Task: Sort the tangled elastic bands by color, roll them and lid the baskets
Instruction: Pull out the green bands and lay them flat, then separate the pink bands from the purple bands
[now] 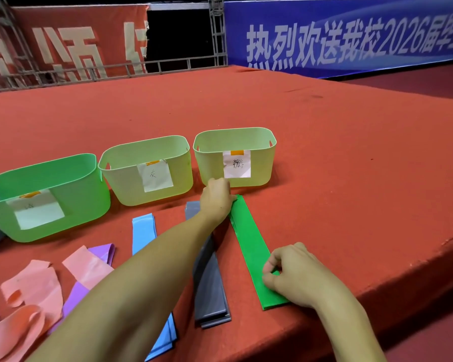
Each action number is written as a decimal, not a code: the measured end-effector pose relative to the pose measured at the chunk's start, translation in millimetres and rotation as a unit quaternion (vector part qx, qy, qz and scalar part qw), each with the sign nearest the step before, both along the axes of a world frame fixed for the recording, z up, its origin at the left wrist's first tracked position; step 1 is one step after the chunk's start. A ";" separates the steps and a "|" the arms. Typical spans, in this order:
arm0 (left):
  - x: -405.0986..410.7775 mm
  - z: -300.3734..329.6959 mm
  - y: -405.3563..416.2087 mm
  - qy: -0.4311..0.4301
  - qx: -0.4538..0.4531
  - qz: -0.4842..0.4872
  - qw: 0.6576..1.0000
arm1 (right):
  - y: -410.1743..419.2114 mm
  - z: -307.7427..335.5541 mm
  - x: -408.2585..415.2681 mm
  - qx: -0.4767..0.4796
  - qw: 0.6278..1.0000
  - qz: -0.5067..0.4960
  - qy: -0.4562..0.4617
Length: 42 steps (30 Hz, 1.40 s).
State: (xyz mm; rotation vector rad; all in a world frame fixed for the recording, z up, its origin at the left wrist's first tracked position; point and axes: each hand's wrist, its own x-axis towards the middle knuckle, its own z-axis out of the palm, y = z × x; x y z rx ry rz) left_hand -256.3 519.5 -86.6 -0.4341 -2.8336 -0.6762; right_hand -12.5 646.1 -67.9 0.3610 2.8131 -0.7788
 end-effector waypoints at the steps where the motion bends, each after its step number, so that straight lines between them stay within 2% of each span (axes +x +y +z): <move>1: 2.5 0.9 0.3 0.014 -0.025 0.005 1.000 | -0.6 -0.4 -1.1 0.004 1.000 -0.002 0.007; 4: 6.6 2.7 -1.4 0.040 -0.046 0.011 0.998 | -1.9 -2.8 -7.0 0.013 1.000 -0.006 0.020; 8: 12.6 10.9 -9.9 0.015 0.011 0.016 1.000 | -3.7 -2.4 -12.5 0.033 0.998 -0.011 0.046; 11: 22.9 22.0 -23.6 0.009 0.034 0.016 0.999 | -7.0 0.3 -13.5 0.028 0.993 -0.025 0.112; 16: 53.7 42.6 -70.6 0.000 0.107 -0.035 0.994 | -36.8 1.9 -26.1 -0.095 0.952 -0.014 0.291; 20: 87.4 54.0 -134.1 0.029 0.169 -0.063 0.983 | -89.4 9.2 -35.5 -0.210 0.909 0.029 0.358; 29: 151.6 69.8 -305.6 0.069 0.127 -0.006 0.989 | -233.9 20.9 -43.7 -0.313 0.881 0.149 0.320; 33: 162.3 75.8 -375.8 0.069 0.090 0.032 0.993 | -288.4 22.2 -48.8 -0.312 0.880 0.196 0.300; 38: 163.1 79.4 -456.2 0.065 0.025 0.121 0.990 | -347.3 27.7 -59.3 -0.308 0.879 0.239 0.276; 42: 149.7 70.3 -526.0 0.019 0.012 0.226 0.974 | -393.8 31.5 -78.4 -0.301 0.877 0.264 0.267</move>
